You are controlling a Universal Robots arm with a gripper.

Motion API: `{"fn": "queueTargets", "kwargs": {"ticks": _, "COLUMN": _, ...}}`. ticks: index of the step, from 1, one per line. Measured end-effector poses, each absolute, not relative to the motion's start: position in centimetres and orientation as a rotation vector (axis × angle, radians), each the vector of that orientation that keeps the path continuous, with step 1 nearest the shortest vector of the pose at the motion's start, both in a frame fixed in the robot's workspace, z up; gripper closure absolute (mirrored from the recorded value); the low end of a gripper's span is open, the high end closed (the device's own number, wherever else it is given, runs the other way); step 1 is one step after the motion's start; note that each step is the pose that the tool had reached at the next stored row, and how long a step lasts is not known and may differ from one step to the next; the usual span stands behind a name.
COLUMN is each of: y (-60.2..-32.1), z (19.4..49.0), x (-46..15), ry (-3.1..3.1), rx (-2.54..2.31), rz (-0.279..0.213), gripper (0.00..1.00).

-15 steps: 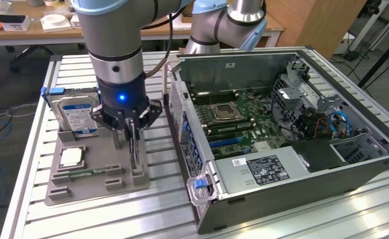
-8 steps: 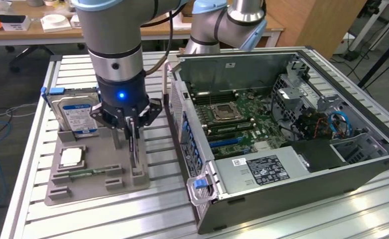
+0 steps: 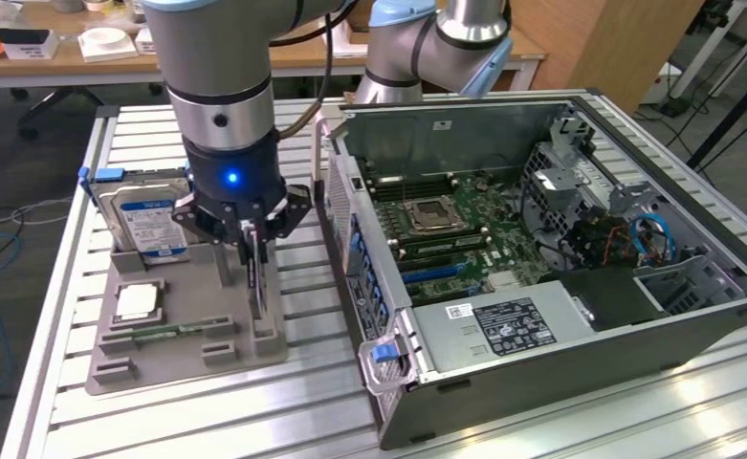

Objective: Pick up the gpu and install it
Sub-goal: 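Pick up the gpu and move the gpu toward the slot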

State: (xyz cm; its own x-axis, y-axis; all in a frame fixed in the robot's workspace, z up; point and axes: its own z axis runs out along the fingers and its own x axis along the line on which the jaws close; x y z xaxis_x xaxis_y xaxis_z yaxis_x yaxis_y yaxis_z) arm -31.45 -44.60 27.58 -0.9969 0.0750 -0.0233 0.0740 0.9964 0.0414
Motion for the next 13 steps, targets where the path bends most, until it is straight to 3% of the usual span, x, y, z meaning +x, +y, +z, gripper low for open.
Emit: {"fn": "queueTargets", "kwargs": {"ticks": 13, "y": -44.59, "z": 27.96, "x": -31.45, "ry": 3.114, "rx": 0.116, "rz": 0.063, "gripper": 0.74}}
